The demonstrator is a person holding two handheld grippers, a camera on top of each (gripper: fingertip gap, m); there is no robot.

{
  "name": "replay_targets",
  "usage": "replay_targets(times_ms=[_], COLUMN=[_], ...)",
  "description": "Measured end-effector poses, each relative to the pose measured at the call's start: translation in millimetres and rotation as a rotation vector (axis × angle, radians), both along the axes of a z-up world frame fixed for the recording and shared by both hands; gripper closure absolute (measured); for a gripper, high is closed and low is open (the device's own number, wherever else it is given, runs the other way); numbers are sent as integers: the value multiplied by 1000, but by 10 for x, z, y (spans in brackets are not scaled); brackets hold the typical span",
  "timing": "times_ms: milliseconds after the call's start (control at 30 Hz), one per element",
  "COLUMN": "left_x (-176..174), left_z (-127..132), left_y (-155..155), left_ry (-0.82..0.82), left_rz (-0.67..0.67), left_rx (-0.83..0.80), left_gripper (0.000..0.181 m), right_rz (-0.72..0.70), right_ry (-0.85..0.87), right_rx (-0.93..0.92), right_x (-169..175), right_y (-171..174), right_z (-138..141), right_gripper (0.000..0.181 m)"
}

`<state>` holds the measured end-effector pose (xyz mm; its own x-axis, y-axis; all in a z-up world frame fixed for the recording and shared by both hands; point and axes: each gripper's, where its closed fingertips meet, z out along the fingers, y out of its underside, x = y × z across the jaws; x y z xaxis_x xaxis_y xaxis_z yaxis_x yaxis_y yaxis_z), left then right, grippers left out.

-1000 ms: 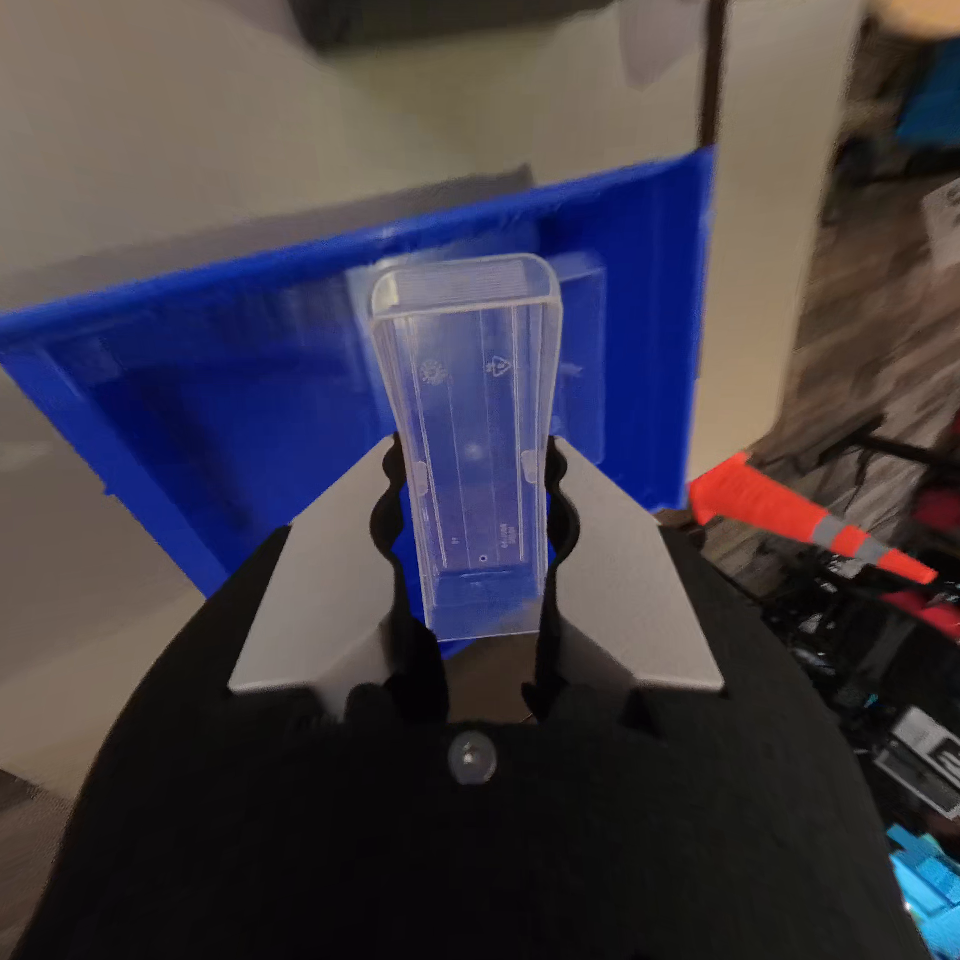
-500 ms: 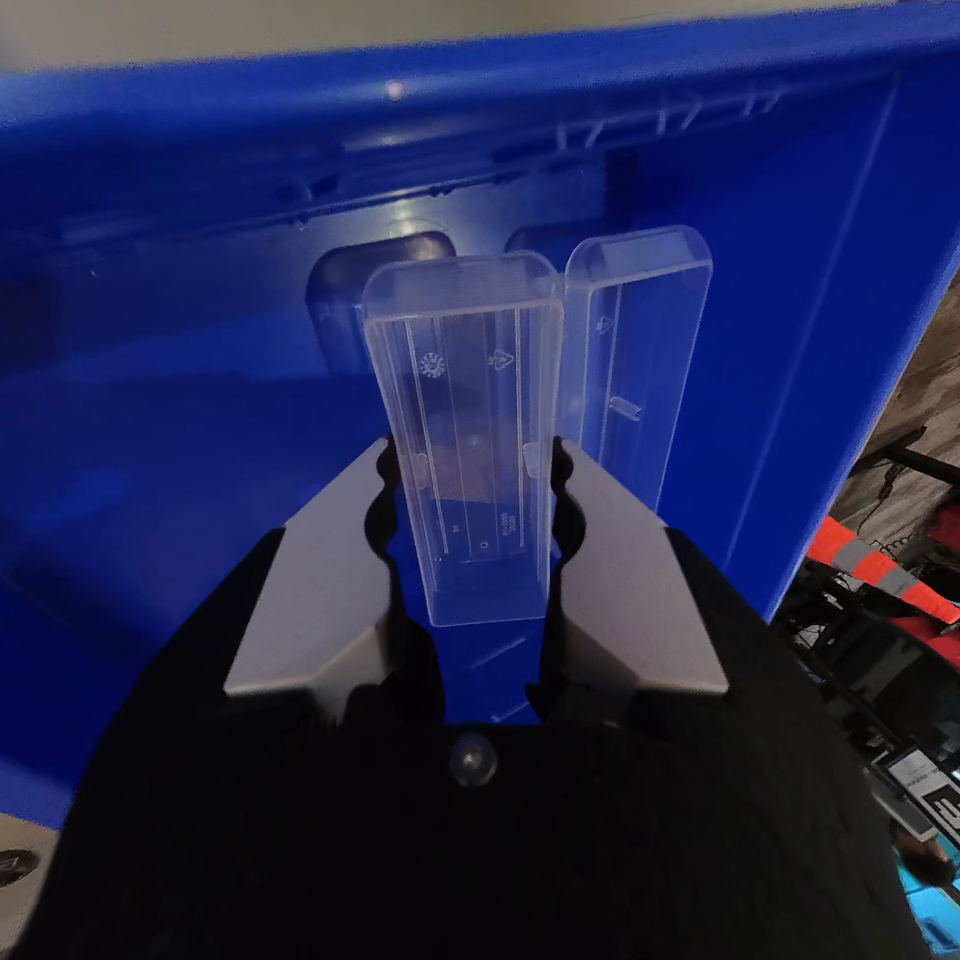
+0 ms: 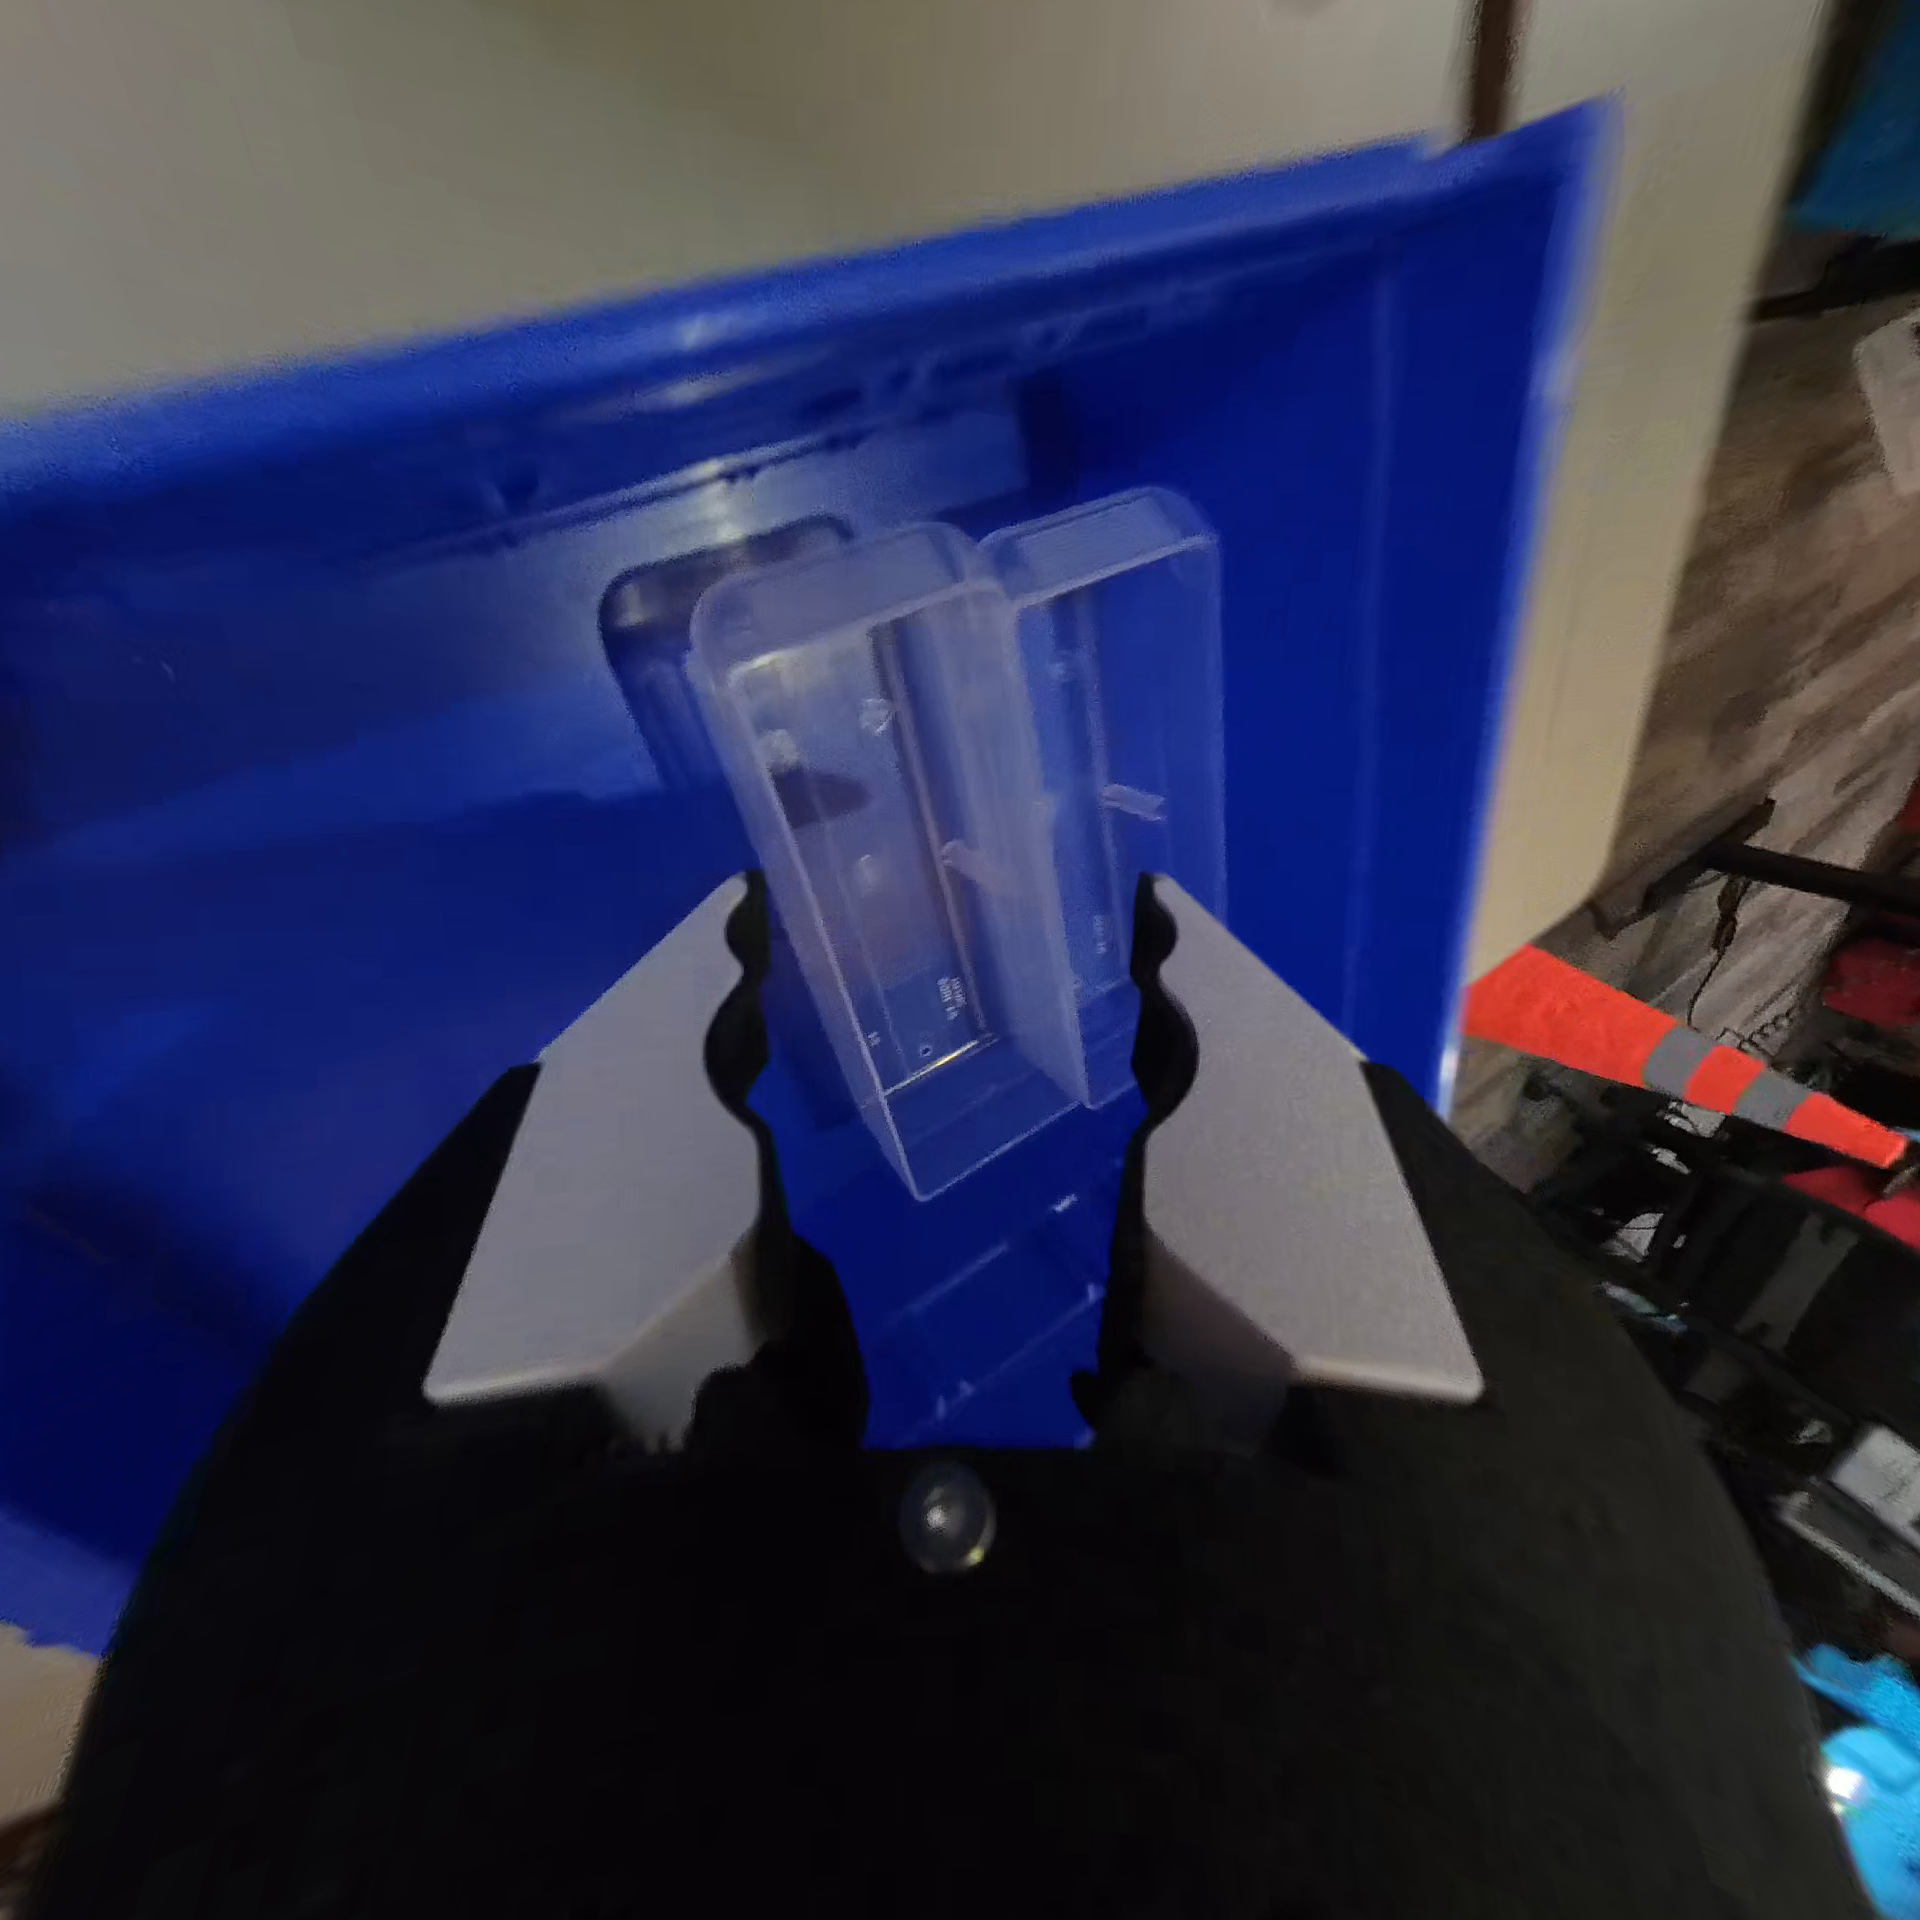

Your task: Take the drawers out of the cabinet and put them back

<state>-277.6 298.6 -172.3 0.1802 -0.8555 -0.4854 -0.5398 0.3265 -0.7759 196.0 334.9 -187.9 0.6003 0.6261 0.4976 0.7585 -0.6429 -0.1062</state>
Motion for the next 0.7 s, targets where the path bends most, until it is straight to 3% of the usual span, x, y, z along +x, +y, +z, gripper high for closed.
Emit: replay_targets(times_ms=[67,167,233,300,400,467,567,633,700], left_x=[-4,-7,31,159,427,629,1012,1310,1614], left_z=[1,17,66,228,642,1032,1605,1813,1866], left_y=[-4,13,29,34,168,413,778,1165,1539], left_ry=[-4,-22,-50,-105,-105,-62,20,111,210], left_rz=[0,8,7,-42,-130,-148,-258,-292,-321], left_rx=[-22,-74,-129,-203,-286,-273,-270,-243,-246], left_gripper=[149,149,153,158,166,171,181,181,181], right_rz=[-64,-128,-86,-27,-63,-115,-237,-282,-324], right_ry=[104,430,619,689,652,658,785,972,1028], right_rx=[149,422,611,819,930,1002,1151,1188,1218], right_x=[-176,-785,-1224,-1524,-1728,-1819,-1969,-2215,-2413], right_y=[72,111,91,101,223,301,293,246,215], right_z=[385,1078,1508,1846,1917,1934,1938,1805,1556], right_gripper=[112,115,114,119,123,124,128,128,128])
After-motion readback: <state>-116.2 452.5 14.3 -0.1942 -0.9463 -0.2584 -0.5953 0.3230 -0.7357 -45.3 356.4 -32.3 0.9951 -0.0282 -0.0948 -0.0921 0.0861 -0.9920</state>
